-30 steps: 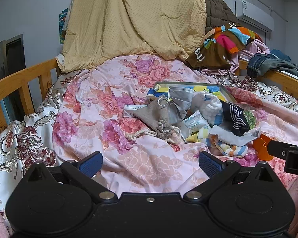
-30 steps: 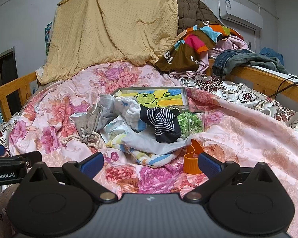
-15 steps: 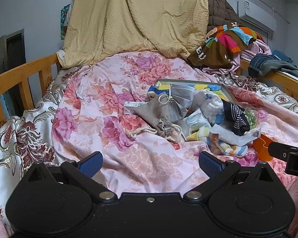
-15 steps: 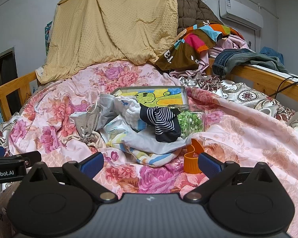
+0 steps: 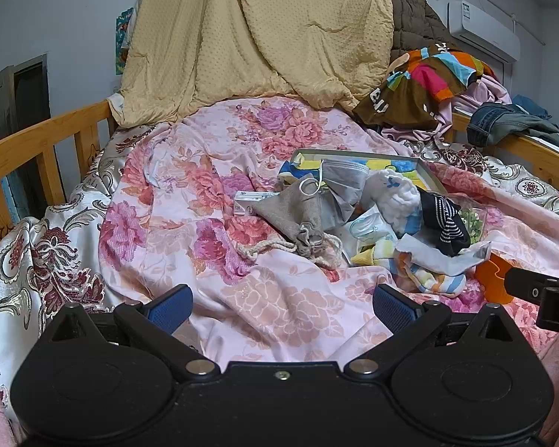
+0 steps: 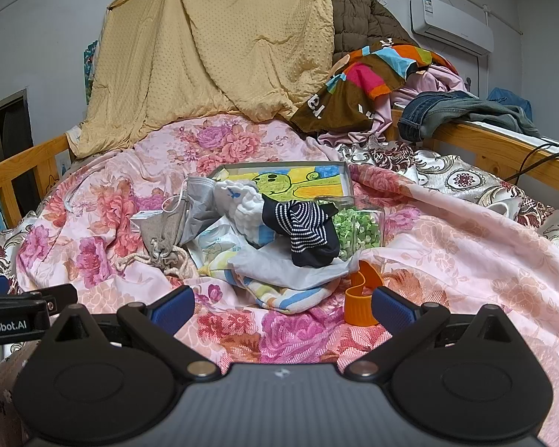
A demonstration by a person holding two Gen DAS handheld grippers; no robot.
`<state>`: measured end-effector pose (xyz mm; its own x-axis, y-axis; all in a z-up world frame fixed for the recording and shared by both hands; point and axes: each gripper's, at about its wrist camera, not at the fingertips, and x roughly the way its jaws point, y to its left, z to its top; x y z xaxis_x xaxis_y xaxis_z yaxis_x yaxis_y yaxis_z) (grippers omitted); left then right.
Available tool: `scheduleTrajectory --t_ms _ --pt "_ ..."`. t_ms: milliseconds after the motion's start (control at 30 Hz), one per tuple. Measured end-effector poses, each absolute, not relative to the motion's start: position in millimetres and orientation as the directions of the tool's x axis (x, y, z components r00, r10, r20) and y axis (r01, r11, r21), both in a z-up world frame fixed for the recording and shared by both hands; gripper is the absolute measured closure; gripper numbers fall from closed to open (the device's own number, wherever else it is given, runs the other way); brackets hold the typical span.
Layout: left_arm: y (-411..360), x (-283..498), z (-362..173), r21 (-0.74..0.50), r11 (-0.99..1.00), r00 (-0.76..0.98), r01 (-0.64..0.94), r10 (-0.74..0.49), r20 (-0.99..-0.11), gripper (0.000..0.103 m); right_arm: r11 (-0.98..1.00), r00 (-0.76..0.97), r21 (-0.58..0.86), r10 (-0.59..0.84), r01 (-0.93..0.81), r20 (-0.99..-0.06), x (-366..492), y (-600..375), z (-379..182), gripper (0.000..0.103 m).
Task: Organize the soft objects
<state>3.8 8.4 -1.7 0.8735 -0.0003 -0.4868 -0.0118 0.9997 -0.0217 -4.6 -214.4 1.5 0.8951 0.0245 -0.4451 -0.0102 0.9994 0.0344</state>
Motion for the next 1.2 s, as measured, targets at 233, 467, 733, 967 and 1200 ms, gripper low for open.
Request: scheduleTrajectory --t_ms 233,467,733,967,1200 --pt "9.0 3.6 -1.8 -0.022 1.000 0.873 -0.012 0.000 -0.487 0.001 0.999 0.895 0.035 0.025 -0.010 -0.445 -4.9 -214.6 2.0 0.000" --pt "9.1 3.7 -1.7 -0.021 1.000 0.873 -0.011 0.000 -0.487 0.001 0.999 0.895 0.034 0.024 -0.010 -0.444 -5.7 -214.5 3.4 0.000" --pt "9.1 3.2 -2.0 -0.026 1.000 0.874 -0.013 -0.001 -0.485 0.001 0.999 0.883 0.051 0.033 -0.010 -0.468 -3.3 -214.6 0.9 0.000" --pt "9.2 5.1 -4.9 -0.015 1.000 0.872 -0.013 0.004 -0.490 0.001 0.998 0.879 0.062 0.044 -0.016 -0.475 -4.9 -215.2 11.3 0.000" --pt "5.5 12.7 -9.8 -0.024 1.000 0.873 -0.014 0.000 -0.488 0.001 0.989 0.839 0.146 0.084 -0.005 -0.538 7.5 -221.4 7.6 0.000"
